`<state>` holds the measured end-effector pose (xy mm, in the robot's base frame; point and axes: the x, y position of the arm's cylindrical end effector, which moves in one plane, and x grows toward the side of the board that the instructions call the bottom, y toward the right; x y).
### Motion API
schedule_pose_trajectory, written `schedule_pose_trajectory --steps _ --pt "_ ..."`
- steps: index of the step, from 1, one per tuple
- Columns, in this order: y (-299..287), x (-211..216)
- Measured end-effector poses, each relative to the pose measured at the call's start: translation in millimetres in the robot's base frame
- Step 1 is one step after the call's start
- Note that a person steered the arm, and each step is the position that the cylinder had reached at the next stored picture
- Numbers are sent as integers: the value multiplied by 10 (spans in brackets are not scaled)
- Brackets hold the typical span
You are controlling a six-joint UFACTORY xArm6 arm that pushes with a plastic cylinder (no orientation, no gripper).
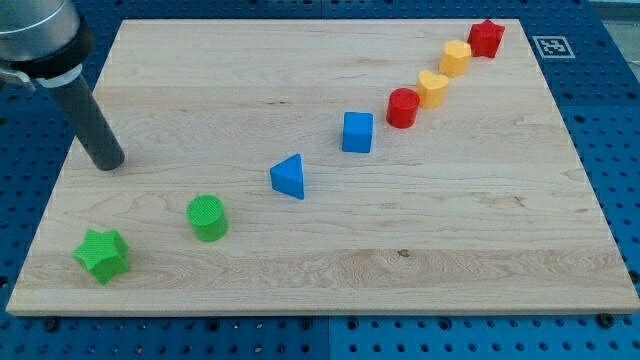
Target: Point your arm towards top center
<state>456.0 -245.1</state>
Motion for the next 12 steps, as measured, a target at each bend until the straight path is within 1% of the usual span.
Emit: schedule_pose_trajectory --steps 1,2,3,4,6,7,12 --pt "0 0" --pt "2 -120" --pt "131 -363" --pt "505 -622" --pt "1424 -1442" --pt "1637 -1809" --pt "1649 -1969"
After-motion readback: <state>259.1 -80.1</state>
